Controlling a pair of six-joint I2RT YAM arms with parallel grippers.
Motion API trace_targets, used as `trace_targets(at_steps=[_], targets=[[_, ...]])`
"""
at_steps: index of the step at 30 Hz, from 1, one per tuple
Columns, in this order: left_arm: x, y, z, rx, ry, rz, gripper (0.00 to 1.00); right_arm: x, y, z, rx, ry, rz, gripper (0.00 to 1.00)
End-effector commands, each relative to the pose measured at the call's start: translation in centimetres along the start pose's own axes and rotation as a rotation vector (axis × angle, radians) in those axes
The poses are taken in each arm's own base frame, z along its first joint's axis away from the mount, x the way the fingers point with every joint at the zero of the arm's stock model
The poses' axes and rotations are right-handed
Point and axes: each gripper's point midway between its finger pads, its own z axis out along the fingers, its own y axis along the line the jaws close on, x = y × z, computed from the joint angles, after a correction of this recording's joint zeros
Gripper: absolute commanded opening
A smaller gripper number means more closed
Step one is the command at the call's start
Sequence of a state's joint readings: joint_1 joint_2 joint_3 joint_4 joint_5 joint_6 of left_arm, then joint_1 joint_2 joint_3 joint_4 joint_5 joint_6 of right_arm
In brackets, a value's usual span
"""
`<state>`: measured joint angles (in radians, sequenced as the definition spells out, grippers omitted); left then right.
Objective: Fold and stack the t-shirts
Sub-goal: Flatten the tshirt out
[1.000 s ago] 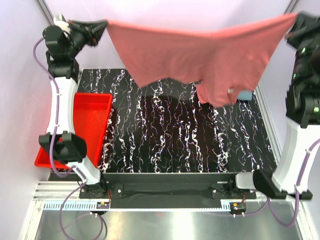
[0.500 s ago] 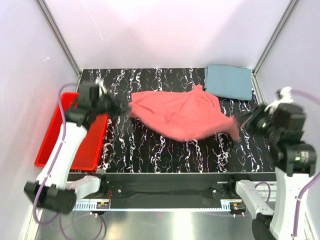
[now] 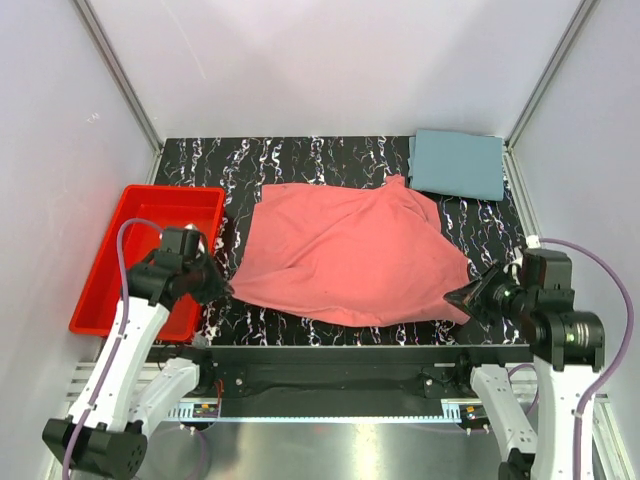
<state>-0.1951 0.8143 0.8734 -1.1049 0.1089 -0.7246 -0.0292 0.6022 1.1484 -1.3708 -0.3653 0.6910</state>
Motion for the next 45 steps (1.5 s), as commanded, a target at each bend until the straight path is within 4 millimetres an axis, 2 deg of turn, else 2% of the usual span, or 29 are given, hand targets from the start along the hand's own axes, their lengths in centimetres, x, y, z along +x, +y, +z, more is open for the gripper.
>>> trace_targets(at_steps=[1,3,4,5,6,7,8,9,10,11,13,14,15,16,17,18,19,20,21,22,23,24,27,31,35,40,41,42,45], targets=[[-5.9,-3.6,-1.6,0.069,-0.188,0.057,0.00,-3.9,0.8,0.7,0.081,-0.073,0.027,0.00],[-10.1,-5.9,-2.7,0.081,-0.255,0.045,0.00,-8.8,1.8,2.3,0.134,-0.179,0.005,0.00],[-11.7,-7.2,-3.2,0.108,-0.280,0.035,0.00,-12.6,4.4,1.5,0.083,-0.304,-0.038,0.00],[-13.2,-8.3,-2.1,0.111,-0.258,0.009,0.00,-15.3,5.3,2.9,0.105,-0.336,-0.048,0.00],[-16.6,-11.1,-4.4,0.190,-0.346,0.003,0.00,-18.1,6.0,2.6,0.126,-0.426,-0.064,0.00],[-18.1,-12.5,-4.9,0.222,-0.364,0.002,0.00,-21.8,9.0,0.7,0.069,-0.568,-0.116,0.00],[-19.8,-13.8,-3.3,0.222,-0.335,0.003,0.00,-24.2,10.0,1.4,0.072,-0.610,-0.132,0.00],[-22.0,-14.9,-4.1,0.236,-0.374,-0.009,0.00,-26.7,10.9,0.7,0.089,-0.696,-0.150,0.00],[-24.9,-17.2,-7.0,0.300,-0.456,-0.019,0.00,-29.7,14.2,-2.4,0.018,-0.833,-0.176,0.00],[-26.6,-18.8,-6.3,0.349,-0.438,-0.035,0.00,-32.3,14.8,-1.5,0.047,-0.870,-0.163,0.00],[-31.5,-22.1,-10.6,0.499,-0.585,-0.034,0.00,-35.8,20.0,-5.0,-0.103,-1.035,-0.222,0.00],[-32.9,-23.5,-10.0,0.564,-0.564,-0.061,0.00,-37.2,20.9,-4.6,-0.125,-1.070,-0.224,0.00],[-35.3,-25.2,-12.3,0.672,-0.646,-0.041,0.00,-38.3,22.0,-5.4,-0.160,-1.121,-0.221,0.00],[-37.1,-25.9,-13.8,0.743,-0.691,-0.041,0.00,-39.4,24.7,-8.4,-0.248,-1.225,-0.256,0.00],[-38.3,-27.4,-14.6,0.851,-0.671,-0.069,0.00,-40.6,25.4,-8.1,-0.260,-1.254,-0.266,0.00],[-40.4,-28.4,-17.8,0.966,-0.772,-0.042,0.00,-41.3,26.3,-8.8,-0.288,-1.292,-0.276,0.00],[-41.4,-29.0,-19.3,1.032,-0.808,-0.039,0.00,-41.7,28.1,-11.9,-0.357,-1.380,-0.292,0.00],[-42.8,-29.5,-18.8,1.097,-0.792,-0.070,0.00,-42.6,28.9,-11.2,-0.381,-1.384,-0.315,0.00],[-43.2,-30.5,-24.9,1.221,-0.923,0.007,0.00,-43.0,29.7,-12.1,-0.407,-1.413,-0.332,0.00],[-43.7,-30.6,-26.3,1.261,-0.966,0.017,0.00,-42.7,31.4,-15.6,-0.469,-1.491,-0.360,0.00],[-44.7,-30.5,-27.1,1.301,-1.003,0.000,0.00,-43.6,31.9,-14.7,-0.478,-1.499,-0.375,0.00],[-44.8,-29.9,-30.3,1.366,-1.099,0.037,0.00,-43.9,32.4,-15.5,-0.499,-1.527,-0.380,0.00],[-45.5,-28.3,-32.3,1.411,-1.205,0.002,0.00,-44.3,34.4,-18.0,-0.614,-1.638,-0.413,0.00],[-45.0,-28.3,-34.1,1.432,-1.290,0.047,0.00,-45.7,34.8,-17.8,-0.657,-1.689,-0.465,0.00],[-46.9,-28.2,-30.0,1.407,-1.253,0.030,0.00,-48.7,33.4,-14.4,-0.671,-1.654,-0.450,0.00],[-46.7,-28.5,-26.7,1.421,-1.177,0.065,0.00,-49.6,32.9,-12.2,-0.678,-1.596,-0.451,0.00],[-47.3,-27.9,-23.9,1.372,-1.141,0.035,0.00,-49.6,32.7,-11.9,-0.665,-1.581,-0.445,0.00],[-47.0,-27.8,-23.3,1.365,-1.127,0.031,0.00,-50.3,31.8,-9.5,-0.623,-1.540,-0.440,0.00],[-45.9,-27.2,-22.5,1.359,-1.084,0.001,0.00,-48.7,31.7,-10.8,-0.620,-1.522,-0.440,0.00]])
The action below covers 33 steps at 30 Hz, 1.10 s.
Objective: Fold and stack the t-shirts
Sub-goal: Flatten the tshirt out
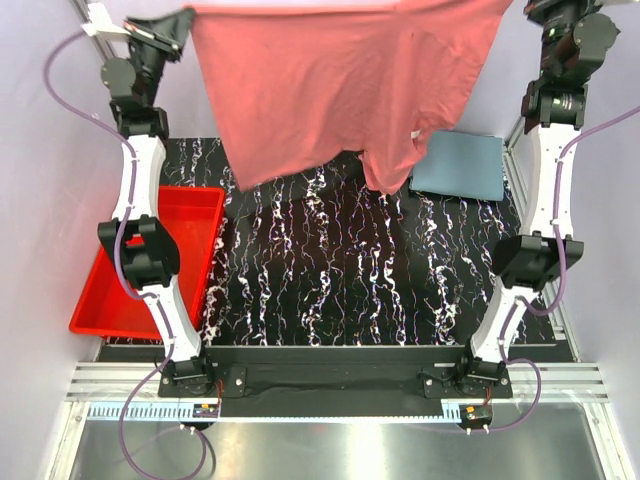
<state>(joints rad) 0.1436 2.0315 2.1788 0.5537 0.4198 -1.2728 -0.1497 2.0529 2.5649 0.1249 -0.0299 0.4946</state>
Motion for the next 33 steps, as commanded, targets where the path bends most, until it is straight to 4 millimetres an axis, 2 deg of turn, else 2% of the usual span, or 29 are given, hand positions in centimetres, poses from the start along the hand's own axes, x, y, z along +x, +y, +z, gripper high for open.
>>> trace_targets(at_steps=[1,2,3,4,5,6,7,9,10,12,13,15,16,17,18,19,20,24,27,28,30,31,32,33], targets=[[-1.5,-4.5,-1.2,0.079,-0.034,0.035,0.00,-7.6,3.4,-2.6,-0.028,-0.114,-0.010,0.00],[-1.6,-5.2,-1.3,0.085,-0.034,0.039,0.00,-8.4,2.9,-3.1,0.018,-0.137,-0.008,0.00],[-1.7,-5.6,-1.6,0.083,-0.033,0.043,0.00,-7.8,2.3,-3.7,0.040,-0.123,0.001,0.00],[-2.1,-7.8,-1.8,0.107,-0.041,0.056,0.00,-10.8,4.3,-5.1,0.014,-0.169,0.003,0.00],[-2.3,-8.3,-1.9,0.098,-0.039,0.066,0.00,-11.9,4.9,-5.8,0.007,-0.185,0.008,0.00],[-2.7,-9.9,-2.0,0.115,-0.042,0.085,0.00,-12.3,5.2,-6.4,0.005,-0.185,0.010,0.00],[-3.0,-12.1,-2.4,0.140,-0.042,0.107,0.00,-14.5,6.7,-7.5,-0.015,-0.213,0.007,0.00],[-3.3,-14.2,-2.9,0.154,-0.038,0.138,0.00,-15.8,7.7,-8.7,-0.023,-0.218,-0.015,0.00],[-3.6,-16.4,-3.5,0.177,-0.037,0.156,0.00,-17.9,9.0,-10.0,-0.038,-0.246,-0.024,0.00],[-3.7,-18.3,-4.3,0.188,-0.037,0.184,0.00,-18.8,9.4,-11.3,-0.025,-0.244,-0.037,0.00],[-3.8,-20.3,-5.3,0.205,-0.043,0.197,0.00,-21.3,11.0,-13.2,-0.045,-0.282,-0.042,0.00],[-4.0,-22.0,-6.4,0.221,-0.057,0.209,0.00,-22.1,11.4,-14.9,-0.042,-0.290,-0.060,0.00],[-4.2,-24.5,-7.5,0.255,-0.073,0.226,0.00,-24.4,12.9,-17.0,-0.062,-0.329,-0.065,0.00],[-4.1,-24.7,-7.9,0.255,-0.076,0.230,0.00,-25.0,13.3,-17.8,-0.064,-0.340,-0.073,0.00],[-4.2,-25.4,-8.3,0.261,-0.082,0.236,0.00,-25.5,13.4,-18.6,-0.060,-0.350,-0.095,0.00],[-4.3,-26.9,-9.0,0.282,-0.090,0.249,0.00,-26.9,14.3,-19.9,-0.072,-0.375,-0.105,0.00],[-4.4,-27.3,-9.2,0.283,-0.097,0.256,0.00,-27.3,14.4,-20.4,-0.070,-0.385,-0.115,0.00],[-5.0,-28.7,-9.7,0.297,-0.129,0.269,0.00,-28.0,14.7,-20.8,-0.064,-0.389,-0.160,0.00],[-5.5,-28.6,-9.4,0.292,-0.151,0.275,0.00,-27.1,14.2,-19.5,-0.063,-0.375,-0.168,0.00],[-5.6,-27.9,-9.0,0.280,-0.154,0.275,0.00,-26.2,13.6,-18.6,-0.058,-0.360,-0.167,0.00],[-5.7,-27.4,-8.5,0.277,-0.158,0.279,0.00,-25.6,13.3,-17.5,-0.062,-0.359,-0.160,0.00],[-6.0,-26.8,-7.9,0.274,-0.161,0.277,0.00,-24.0,12.3,-16.0,-0.052,-0.329,-0.159,0.00],[-6.0,-26.4,-7.5,0.271,-0.162,0.278,0.00,-23.3,12.0,-15.2,-0.056,-0.319,-0.154,0.00],[-6.1,-26.0,-7.2,0.269,-0.166,0.278,0.00,-23.3,12.1,-14.6,-0.067,-0.329,-0.144,0.00]])
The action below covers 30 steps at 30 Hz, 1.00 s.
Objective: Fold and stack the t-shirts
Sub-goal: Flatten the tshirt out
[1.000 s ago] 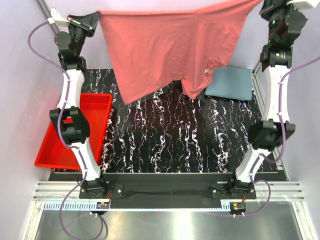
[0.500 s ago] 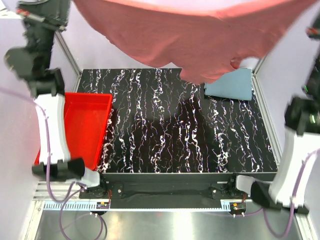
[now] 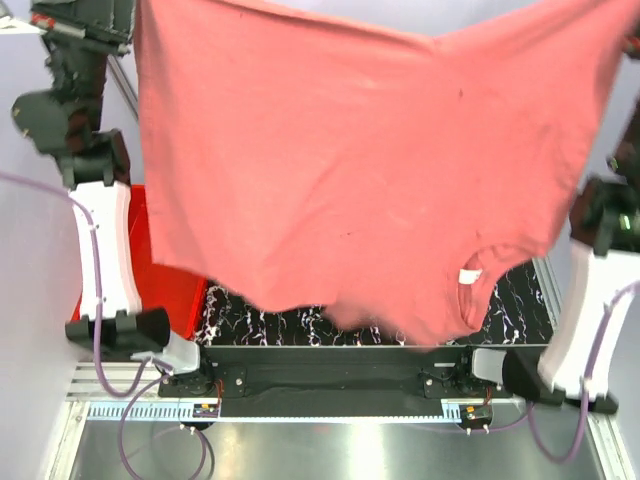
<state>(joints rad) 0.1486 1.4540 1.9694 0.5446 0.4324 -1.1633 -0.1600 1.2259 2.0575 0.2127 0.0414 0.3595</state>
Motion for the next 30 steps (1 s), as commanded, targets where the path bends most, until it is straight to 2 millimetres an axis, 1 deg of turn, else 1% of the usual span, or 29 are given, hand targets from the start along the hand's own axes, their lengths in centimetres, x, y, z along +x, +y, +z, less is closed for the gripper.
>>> trace_targets(at_steps=[1,2,3,4,5,6,7,8,9,10,11,12,13,14,15,17,18,19,20,21,22,23,24,25,26,27,28,29,30], targets=[[-0.7,3.6,1.3,-0.053,-0.058,0.028,0.00,8.4,-3.9,2.5,0.055,0.104,-0.006,0.00],[-0.6,4.2,1.5,-0.057,-0.060,0.029,0.00,9.3,-4.1,2.9,0.053,0.110,0.003,0.00],[0.0,6.2,1.8,-0.079,-0.057,0.022,0.00,9.1,-3.9,3.5,0.040,0.093,0.021,0.00],[0.3,7.2,2.1,-0.087,-0.058,0.013,0.00,12.0,-4.9,4.1,0.048,0.126,0.029,0.00],[-0.3,6.8,2.6,-0.066,-0.073,0.022,0.00,12.9,-5.3,4.6,0.049,0.129,0.039,0.00],[0.6,9.2,2.8,-0.091,-0.066,0.007,0.00,12.3,-4.8,5.3,0.034,0.104,0.060,0.00],[0.8,10.0,3.1,-0.096,-0.070,-0.006,0.00,14.9,-5.9,5.8,0.042,0.131,0.066,0.00],[0.1,9.3,3.7,-0.072,-0.087,0.003,0.00,15.7,-6.2,6.1,0.043,0.134,0.075,0.00],[0.3,9.9,3.9,-0.075,-0.090,-0.001,0.00,14.4,-5.5,6.9,0.028,0.101,0.088,0.00],[1.0,12.1,4.2,-0.098,-0.095,-0.013,0.00,17.1,-6.7,7.3,0.042,0.129,0.093,0.00],[0.3,11.0,4.8,-0.067,-0.113,-0.003,0.00,17.5,-6.8,7.6,0.042,0.126,0.096,0.00],[0.2,11.1,5.2,-0.065,-0.123,-0.004,0.00,15.6,-6.0,8.2,0.026,0.087,0.102,0.00],[1.0,13.4,5.3,-0.099,-0.130,-0.016,0.00,17.6,-7.0,8.4,0.043,0.101,0.104,0.00],[1.0,13.7,5.5,-0.101,-0.140,-0.024,0.00,17.3,-7.0,8.6,0.043,0.091,0.104,0.00],[1.0,14.1,5.5,-0.103,-0.156,-0.031,0.00,16.3,-6.6,8.7,0.038,0.066,0.106,0.00],[0.6,14.1,5.6,-0.109,-0.182,-0.038,0.00,15.1,-6.6,8.8,0.049,0.036,0.104,0.00],[0.4,13.7,5.6,-0.109,-0.186,-0.033,0.00,15.2,-6.7,8.8,0.049,0.035,0.092,0.00],[0.7,14.0,5.5,-0.116,-0.178,-0.033,0.00,13.9,-6.2,8.7,0.042,0.018,0.089,0.00],[0.8,13.8,5.4,-0.114,-0.173,-0.031,0.00,13.8,-6.1,8.6,0.044,0.022,0.088,0.00],[0.6,13.2,5.4,-0.108,-0.170,-0.031,0.00,14.5,-6.4,8.4,0.051,0.051,0.079,0.00],[1.4,14.0,5.1,-0.117,-0.147,-0.046,0.00,14.0,-5.9,8.2,0.041,0.061,0.077,0.00],[1.7,13.9,4.9,-0.115,-0.136,-0.052,0.00,14.2,-5.9,8.0,0.043,0.077,0.075,0.00],[1.8,13.2,4.8,-0.106,-0.124,-0.054,0.00,16.1,-6.7,7.5,0.063,0.125,0.075,0.00],[2.9,14.0,4.4,-0.120,-0.086,-0.067,0.00,15.0,-6.1,7.2,0.057,0.124,0.078,0.00],[3.5,14.3,4.1,-0.130,-0.063,-0.075,0.00,15.2,-6.2,6.7,0.068,0.143,0.077,0.00],[3.3,12.9,3.8,-0.117,-0.051,-0.073,0.00,18.0,-7.6,5.5,0.111,0.220,0.080,0.00],[4.0,12.3,3.3,-0.099,-0.019,-0.072,0.00,16.0,-7.0,4.7,0.127,0.212,0.084,0.00],[7.0,15.8,1.1,-0.189,0.042,-0.116,0.00,19.9,-8.9,2.5,0.185,0.313,0.092,0.00],[6.5,13.6,0.3,-0.181,0.049,-0.115,0.00,17.6,-8.0,1.3,0.192,0.307,0.097,0.00]])
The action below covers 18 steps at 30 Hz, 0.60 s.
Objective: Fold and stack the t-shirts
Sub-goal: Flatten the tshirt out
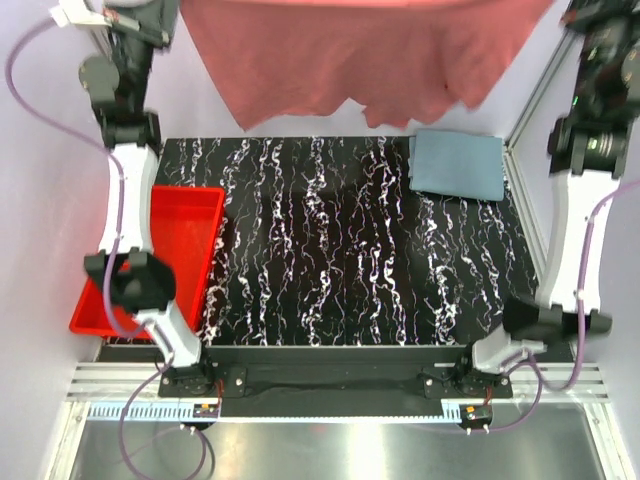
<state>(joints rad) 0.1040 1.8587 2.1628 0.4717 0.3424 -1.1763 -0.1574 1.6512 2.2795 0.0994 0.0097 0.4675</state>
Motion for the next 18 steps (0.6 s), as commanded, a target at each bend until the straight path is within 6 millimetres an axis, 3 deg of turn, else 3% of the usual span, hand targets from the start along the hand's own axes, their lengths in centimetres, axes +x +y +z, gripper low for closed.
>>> trace_targets(at_steps=[1,2,3,4,5,6,7,8,9,10,11,12,13,14,16,17,18], targets=[[0.2,-3.3,-4.1,0.034,0.021,0.021,0.00,-0.6,-1.4,-4.4,0.111,0.040,0.019,0.00],[3.1,0.8,-6.3,-0.067,0.073,-0.032,0.00,0.6,-2.1,-5.7,0.142,0.078,0.036,0.00],[3.7,-0.1,-8.0,-0.077,0.090,-0.043,0.00,5.4,-4.7,-8.0,0.219,0.202,0.071,0.00],[5.1,0.9,-9.6,-0.117,0.128,-0.056,0.00,4.6,-3.7,-10.1,0.211,0.216,0.096,0.00],[6.6,1.5,-11.2,-0.150,0.155,-0.079,0.00,6.4,-4.3,-12.0,0.236,0.283,0.117,0.00],[9.0,3.6,-14.8,-0.234,0.199,-0.122,0.00,9.1,-5.4,-15.4,0.289,0.382,0.153,0.00],[10.5,4.2,-16.7,-0.270,0.249,-0.140,0.00,10.7,-5.1,-17.0,0.270,0.455,0.175,0.00],[11.9,4.9,-18.9,-0.310,0.291,-0.142,0.00,13.8,-6.6,-20.3,0.340,0.578,0.178,0.00],[13.1,5.2,-21.7,-0.361,0.335,-0.129,0.00,13.7,-6.1,-22.0,0.341,0.613,0.180,0.00],[14.9,7.2,-24.9,-0.481,0.420,-0.095,0.00,14.5,-5.6,-23.6,0.373,0.651,0.142,0.00],[15.9,7.6,-26.7,-0.519,0.469,-0.082,0.00,15.8,-5.7,-26.2,0.396,0.745,0.101,0.00],[17.0,8.0,-28.3,-0.556,0.520,-0.069,0.00,15.6,-4.9,-27.6,0.382,0.771,0.108,0.00],[18.0,9.0,-31.3,-0.655,0.585,-0.017,0.00,16.2,-3.9,-29.0,0.349,0.829,0.122,0.00],[19.3,8.8,-32.5,-0.684,0.626,-0.003,0.00,17.7,-3.5,-31.7,0.348,0.932,0.129,0.00],[21.6,8.5,-35.3,-0.698,0.715,0.017,0.00,18.0,-2.9,-34.8,0.347,1.017,0.150,0.00],[22.1,8.5,-36.4,-0.719,0.735,0.012,0.00,19.0,-3.2,-37.9,0.390,1.114,0.165,0.00],[22.7,8.6,-37.4,-0.739,0.754,0.005,0.00,18.6,-2.9,-39.4,0.393,1.139,0.185,0.00]])
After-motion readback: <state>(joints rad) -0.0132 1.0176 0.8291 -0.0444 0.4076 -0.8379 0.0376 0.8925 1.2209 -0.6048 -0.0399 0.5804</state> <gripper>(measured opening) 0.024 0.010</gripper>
